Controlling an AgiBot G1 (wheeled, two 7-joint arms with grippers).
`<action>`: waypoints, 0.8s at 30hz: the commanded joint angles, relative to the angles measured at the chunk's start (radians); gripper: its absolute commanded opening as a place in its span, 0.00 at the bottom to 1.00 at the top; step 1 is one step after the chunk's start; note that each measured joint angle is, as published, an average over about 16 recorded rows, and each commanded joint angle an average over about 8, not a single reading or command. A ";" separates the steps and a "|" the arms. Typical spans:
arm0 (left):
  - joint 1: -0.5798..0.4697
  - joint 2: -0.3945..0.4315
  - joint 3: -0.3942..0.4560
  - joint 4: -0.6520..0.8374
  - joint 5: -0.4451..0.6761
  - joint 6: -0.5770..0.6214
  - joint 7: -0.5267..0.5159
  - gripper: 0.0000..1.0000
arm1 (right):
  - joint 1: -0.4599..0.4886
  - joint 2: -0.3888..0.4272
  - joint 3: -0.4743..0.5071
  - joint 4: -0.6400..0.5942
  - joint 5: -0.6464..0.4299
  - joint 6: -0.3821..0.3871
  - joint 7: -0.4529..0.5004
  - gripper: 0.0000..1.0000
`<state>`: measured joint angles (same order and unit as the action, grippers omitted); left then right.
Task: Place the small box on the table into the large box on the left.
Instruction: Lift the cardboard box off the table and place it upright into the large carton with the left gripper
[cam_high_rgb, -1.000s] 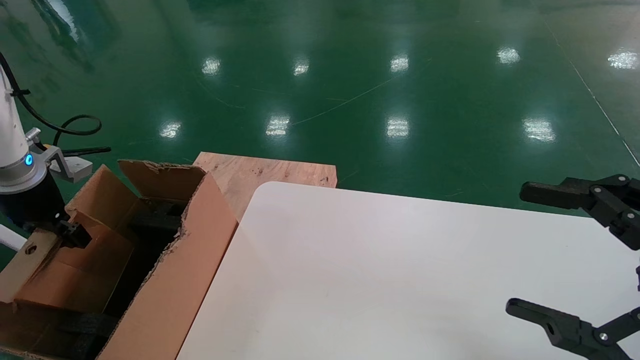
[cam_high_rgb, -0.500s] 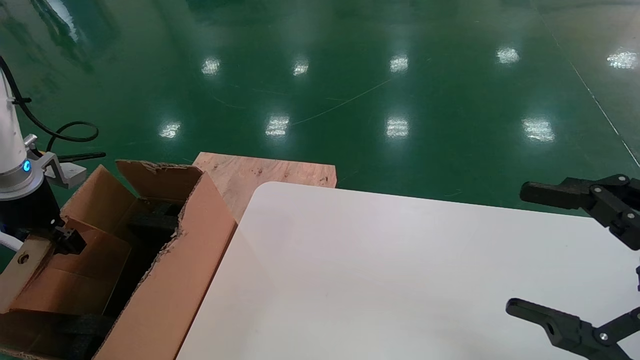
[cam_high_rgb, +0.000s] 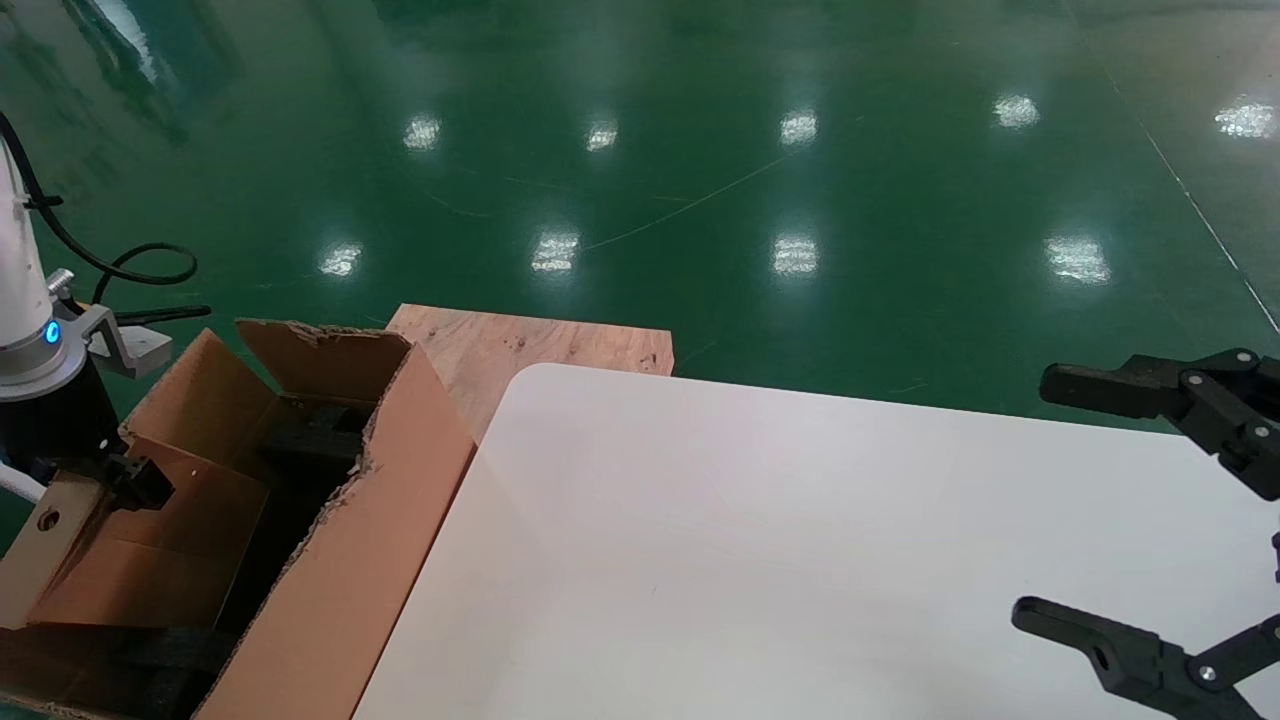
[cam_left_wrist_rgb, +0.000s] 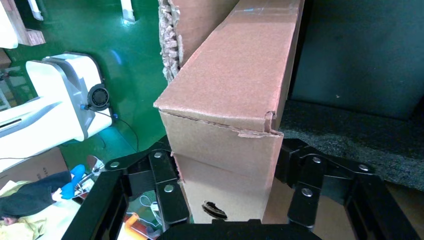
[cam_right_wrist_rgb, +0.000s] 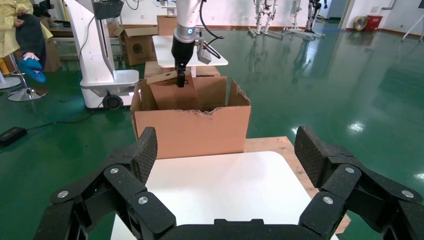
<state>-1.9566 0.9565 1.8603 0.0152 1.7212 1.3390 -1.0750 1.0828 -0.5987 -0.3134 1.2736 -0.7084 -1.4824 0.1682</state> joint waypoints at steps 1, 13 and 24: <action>0.000 0.000 0.001 0.000 0.001 0.000 0.001 1.00 | 0.000 0.000 0.000 0.000 0.000 0.000 0.000 1.00; -0.001 0.001 0.002 -0.001 0.004 0.000 0.002 1.00 | 0.000 0.000 0.000 0.000 0.000 0.000 0.000 1.00; -0.007 0.004 -0.001 -0.006 -0.001 -0.005 0.007 1.00 | 0.000 0.000 0.000 0.000 0.000 0.000 0.000 1.00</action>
<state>-1.9736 0.9629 1.8534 0.0014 1.7123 1.3282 -1.0597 1.0829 -0.5987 -0.3135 1.2735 -0.7083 -1.4824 0.1682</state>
